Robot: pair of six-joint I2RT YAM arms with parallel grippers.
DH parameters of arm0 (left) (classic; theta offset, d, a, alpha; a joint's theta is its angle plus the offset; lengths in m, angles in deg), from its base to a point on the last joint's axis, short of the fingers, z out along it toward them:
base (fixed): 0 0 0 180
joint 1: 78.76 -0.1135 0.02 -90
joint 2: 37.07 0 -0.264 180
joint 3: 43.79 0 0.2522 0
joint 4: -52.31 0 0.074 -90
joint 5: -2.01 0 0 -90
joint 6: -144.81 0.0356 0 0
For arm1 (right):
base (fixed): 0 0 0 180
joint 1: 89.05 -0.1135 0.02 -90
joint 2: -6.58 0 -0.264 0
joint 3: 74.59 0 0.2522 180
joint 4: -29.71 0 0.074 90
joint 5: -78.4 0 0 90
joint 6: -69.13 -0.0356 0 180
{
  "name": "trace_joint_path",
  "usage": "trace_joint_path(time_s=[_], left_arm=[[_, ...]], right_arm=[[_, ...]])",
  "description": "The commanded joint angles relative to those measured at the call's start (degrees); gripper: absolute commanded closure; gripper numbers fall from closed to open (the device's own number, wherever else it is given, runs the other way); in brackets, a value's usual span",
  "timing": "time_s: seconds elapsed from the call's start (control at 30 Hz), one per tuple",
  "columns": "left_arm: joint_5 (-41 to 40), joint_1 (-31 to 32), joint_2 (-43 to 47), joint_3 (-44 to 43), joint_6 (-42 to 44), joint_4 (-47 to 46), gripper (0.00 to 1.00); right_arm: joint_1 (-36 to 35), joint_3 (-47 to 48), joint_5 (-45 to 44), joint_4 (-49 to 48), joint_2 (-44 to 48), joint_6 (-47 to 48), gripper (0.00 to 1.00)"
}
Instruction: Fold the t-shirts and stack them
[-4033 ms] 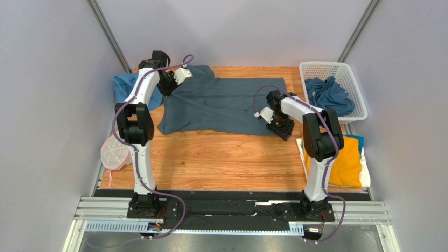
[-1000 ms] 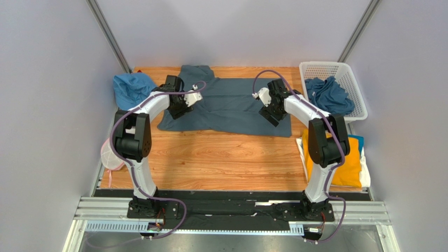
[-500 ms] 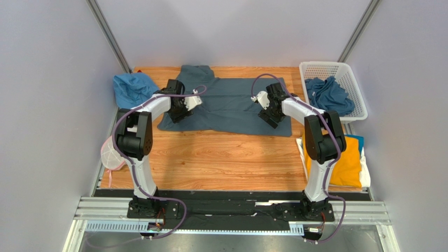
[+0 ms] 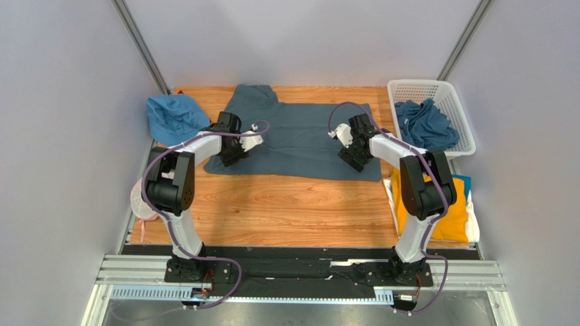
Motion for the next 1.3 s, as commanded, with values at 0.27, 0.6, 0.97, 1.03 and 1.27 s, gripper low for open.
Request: trace_joint_path(time_s=[0.27,0.6,0.97,1.03,1.27], left_arm=[[0.65,3.39,7.74,10.07,-1.66,0.31,0.37],[-1.99,4.36,12.67,18.34,-1.75,-2.51,0.36],[-2.96,5.59,21.89,25.28,-3.06,-0.75,0.36],[-3.13,6.11,23.73,26.25,-3.85,-0.31,0.36],[-3.31,7.79,28.58,30.20,-6.23,0.74,0.36]], right_arm=[[0.13,-6.93,2.24,1.38,4.54,-1.06,0.23],[-0.66,-15.19,3.74,-0.03,10.43,-1.41,0.23],[-1.89,-21.43,4.36,0.32,16.76,-1.59,0.23],[-2.25,-22.48,4.44,0.41,17.90,-1.93,0.23],[-4.18,-26.79,5.50,0.41,22.12,-3.43,0.23]])
